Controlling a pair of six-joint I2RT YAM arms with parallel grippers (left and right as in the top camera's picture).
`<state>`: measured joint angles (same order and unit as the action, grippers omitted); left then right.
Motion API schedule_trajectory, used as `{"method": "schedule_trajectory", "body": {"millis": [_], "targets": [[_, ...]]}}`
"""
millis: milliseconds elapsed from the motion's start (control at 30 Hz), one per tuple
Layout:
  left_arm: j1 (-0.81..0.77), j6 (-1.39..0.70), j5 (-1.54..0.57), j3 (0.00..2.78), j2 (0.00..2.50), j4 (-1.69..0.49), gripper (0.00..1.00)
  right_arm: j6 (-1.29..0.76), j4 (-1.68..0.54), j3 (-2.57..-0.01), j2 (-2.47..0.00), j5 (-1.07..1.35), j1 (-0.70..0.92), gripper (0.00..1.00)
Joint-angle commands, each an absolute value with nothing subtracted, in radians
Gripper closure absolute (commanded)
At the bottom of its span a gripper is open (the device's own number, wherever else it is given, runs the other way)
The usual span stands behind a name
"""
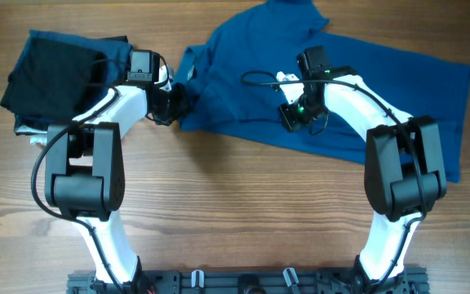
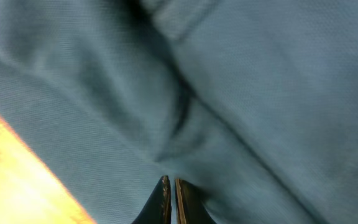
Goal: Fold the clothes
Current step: 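Hold the shirt with both grippers near the collar and center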
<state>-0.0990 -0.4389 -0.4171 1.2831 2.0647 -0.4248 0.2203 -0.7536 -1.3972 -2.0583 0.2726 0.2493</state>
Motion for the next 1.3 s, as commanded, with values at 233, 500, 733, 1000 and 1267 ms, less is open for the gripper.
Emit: {"method": "schedule_trajectory", "body": {"millis": [233,500,733,1000,1267], "targets": [[-0.101,-0.423,-0.392,1.289,2.089,-0.43,0.96,0.162,-0.81,-1.398,-2.074,0.271,0.252,0.96],[-0.101,-0.423,-0.392,1.289,2.089,-0.43,0.96,0.229,-0.823,-1.392,-2.074,0.334,0.252,0.95],[-0.101,-0.423,-0.392,1.289,2.089,-0.43,0.96,0.247,-0.712,-1.311,-2.074,0.329,0.252,0.95],[-0.101,-0.423,-0.392,1.289,2.089,-0.43,0.96,0.175,-0.692,-1.345,-2.07,0.2,0.251,0.92],[-0.101,-0.423,-0.392,1.289,2.089,-0.432,0.96,0.128,-0.589,-1.368,-2.07,0.07,0.251,0.89]]}}
